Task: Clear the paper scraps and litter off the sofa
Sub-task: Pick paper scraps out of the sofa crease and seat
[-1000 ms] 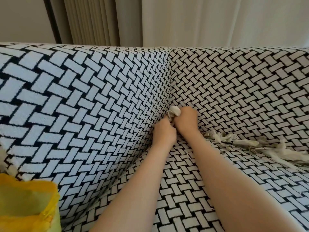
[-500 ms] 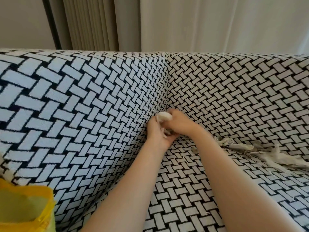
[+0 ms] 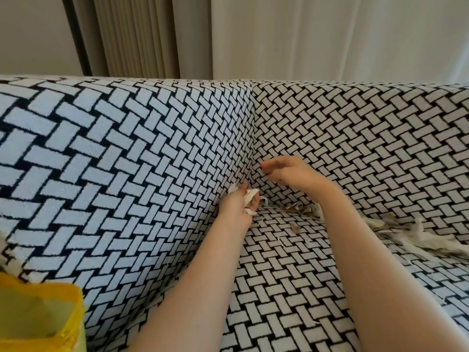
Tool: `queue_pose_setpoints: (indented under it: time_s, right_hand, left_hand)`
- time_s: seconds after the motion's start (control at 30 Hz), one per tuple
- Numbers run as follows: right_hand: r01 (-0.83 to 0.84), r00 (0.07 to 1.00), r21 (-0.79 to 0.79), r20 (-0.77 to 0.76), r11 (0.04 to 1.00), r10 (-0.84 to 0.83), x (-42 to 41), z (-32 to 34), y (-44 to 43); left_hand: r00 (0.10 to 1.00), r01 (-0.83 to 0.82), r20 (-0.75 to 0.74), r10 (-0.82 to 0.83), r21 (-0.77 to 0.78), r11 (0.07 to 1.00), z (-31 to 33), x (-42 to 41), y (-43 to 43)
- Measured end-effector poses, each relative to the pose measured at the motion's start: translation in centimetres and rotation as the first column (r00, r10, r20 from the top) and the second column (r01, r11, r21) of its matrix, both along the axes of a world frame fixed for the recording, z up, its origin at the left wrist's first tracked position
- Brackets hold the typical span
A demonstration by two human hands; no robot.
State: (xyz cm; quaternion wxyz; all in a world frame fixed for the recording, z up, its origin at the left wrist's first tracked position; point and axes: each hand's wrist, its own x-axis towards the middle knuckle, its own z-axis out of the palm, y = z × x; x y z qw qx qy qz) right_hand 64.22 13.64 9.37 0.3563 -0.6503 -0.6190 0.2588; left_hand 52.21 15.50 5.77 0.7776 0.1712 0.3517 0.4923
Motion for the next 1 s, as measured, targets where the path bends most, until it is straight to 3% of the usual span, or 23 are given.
queue_pose_setpoints:
  time_s: [0.23,0.6,0.7,0.83,0.93,1.0]
  right_hand:
    - [0.062,0.930,-0.179,0.366,0.982,0.008,-1.9,-2.4,2.6]
    - [0.182,0.901,-0.394,0.435,0.901,0.008,-5.2,-4.2,5.4]
    - [0.211,0.839,-0.259,0.542,0.943,-0.039,-4.4,-4.0,4.9]
    - [0.103,0.831,-0.129,0.556,0.986,-0.014,-3.2,-2.4,3.5]
    - [-0.030,0.914,-0.226,0.389,0.974,0.118,-2.6,-0.7,1.7]
    - [-0.102,0.917,-0.280,0.346,0.955,0.199,-1.9,0.1,0.5]
  left_hand:
    - [0.998,-0.033,-0.053,0.031,-0.032,0.999,-0.8,-0.5,-0.6]
    - [0.998,-0.046,-0.037,0.045,-0.017,0.999,-1.2,-1.1,-1.2]
    - [0.999,-0.042,-0.016,0.041,-0.028,0.999,-0.7,-1.3,-1.1]
    - [0.998,-0.058,-0.012,0.058,0.020,0.998,-0.4,-1.1,-0.9]
    - [0.999,-0.032,-0.028,0.034,0.042,0.999,-0.4,-1.4,-1.1]
    - [1.000,0.005,-0.025,-0.003,0.058,0.998,-0.5,-1.6,-1.3]
